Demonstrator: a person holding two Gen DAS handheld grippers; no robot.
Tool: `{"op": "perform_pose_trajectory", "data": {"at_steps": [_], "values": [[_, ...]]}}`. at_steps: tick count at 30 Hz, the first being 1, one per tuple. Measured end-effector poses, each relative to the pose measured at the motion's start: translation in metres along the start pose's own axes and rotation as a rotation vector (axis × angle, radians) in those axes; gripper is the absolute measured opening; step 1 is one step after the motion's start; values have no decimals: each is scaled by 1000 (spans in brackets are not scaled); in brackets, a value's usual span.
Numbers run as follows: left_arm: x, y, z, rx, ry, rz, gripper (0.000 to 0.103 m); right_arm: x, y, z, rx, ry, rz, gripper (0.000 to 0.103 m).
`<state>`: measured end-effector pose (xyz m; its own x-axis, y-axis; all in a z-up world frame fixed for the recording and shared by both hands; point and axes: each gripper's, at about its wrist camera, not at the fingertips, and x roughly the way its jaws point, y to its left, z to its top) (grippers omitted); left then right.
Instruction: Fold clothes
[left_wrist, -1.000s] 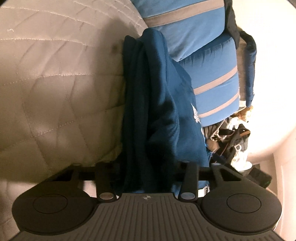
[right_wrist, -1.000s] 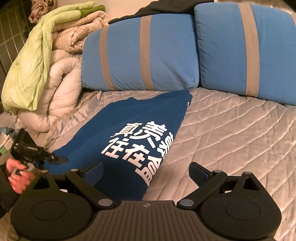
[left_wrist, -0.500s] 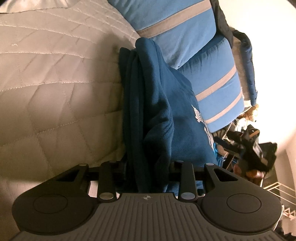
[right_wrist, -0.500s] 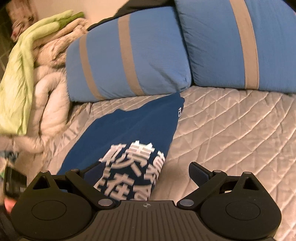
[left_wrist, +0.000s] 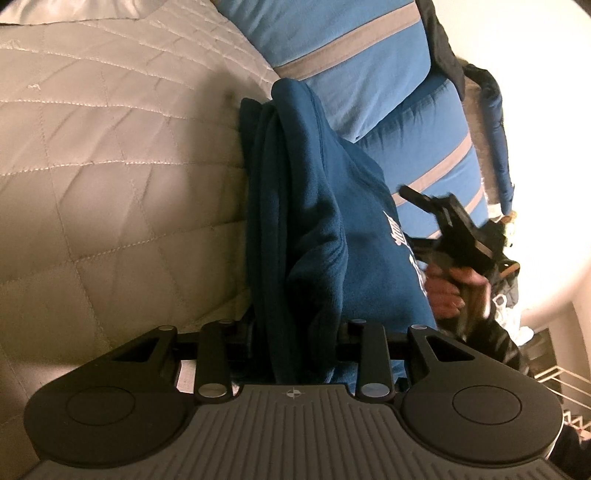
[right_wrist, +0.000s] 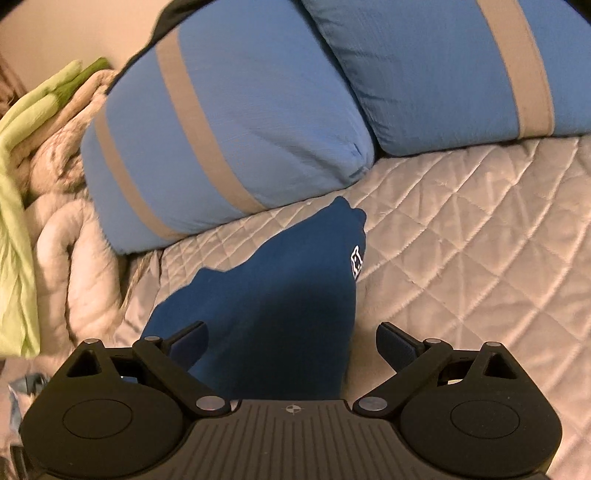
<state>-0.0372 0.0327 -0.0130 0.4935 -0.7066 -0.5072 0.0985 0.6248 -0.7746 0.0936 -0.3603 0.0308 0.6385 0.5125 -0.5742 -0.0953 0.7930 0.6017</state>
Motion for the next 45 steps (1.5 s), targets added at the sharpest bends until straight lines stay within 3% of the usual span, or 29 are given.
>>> {"op": "perform_pose_trajectory", "data": {"at_steps": [2, 5, 7, 9, 11, 12, 16, 22, 26, 30, 34, 37, 39, 41, 42, 43, 44, 45], "values": [[0, 0, -1, 3, -3, 0, 34, 3, 1, 1, 1, 3, 2, 93], [0, -1, -1, 9, -4, 5, 34, 7, 3, 3, 2, 9, 4, 78], [0, -3, -1, 21, -4, 15, 34, 10, 5, 4, 3, 12, 5, 77], [0, -7, -1, 34, -3, 29, 34, 13, 6, 5, 4, 16, 7, 62], [-1, -11, -1, 41, -5, 44, 31, 16, 7, 6, 5, 19, 8, 32], [-2, -15, -1, 49, -7, 51, 29, 17, 8, 7, 6, 21, 9, 28], [-15, -37, -3, 80, -21, 71, 26, 18, 11, 8, 5, 27, 11, 24], [-38, -78, -26, 114, 4, 18, 26, -19, 21, 0, -18, 24, 1, 23], [-38, -82, -50, 74, 61, -21, 26, -44, 27, -5, -33, 23, -5, 23], [-37, -75, -59, 51, 66, -25, 26, -69, 34, -10, -48, 21, -11, 23], [-47, -88, -42, 95, 17, 10, 26, -87, 44, -10, -61, 16, -9, 22], [-74, -103, -12, 133, -83, 61, 26, -73, 75, 19, -110, -1, 36, 22], [-102, -118, 13, 192, -213, 122, 29, -60, 110, 48, -187, -39, 79, 24], [-127, -130, 33, 247, -371, 209, 46, -52, 145, 70, -274, -113, 88, 32], [-135, -135, 41, 267, -424, 257, 68, -48, 162, 81, -318, -153, 89, 57], [-140, -139, 47, 285, -451, 306, 78, -45, 175, 87, -352, -183, 75, 75], [-144, -142, 52, 305, -470, 354, 83, -45, 184, 87, -385, -211, 45, 100], [-147, -144, 53, 325, -475, 395, 83, -47, 190, 82, -422, -241, 9, 103]]}}
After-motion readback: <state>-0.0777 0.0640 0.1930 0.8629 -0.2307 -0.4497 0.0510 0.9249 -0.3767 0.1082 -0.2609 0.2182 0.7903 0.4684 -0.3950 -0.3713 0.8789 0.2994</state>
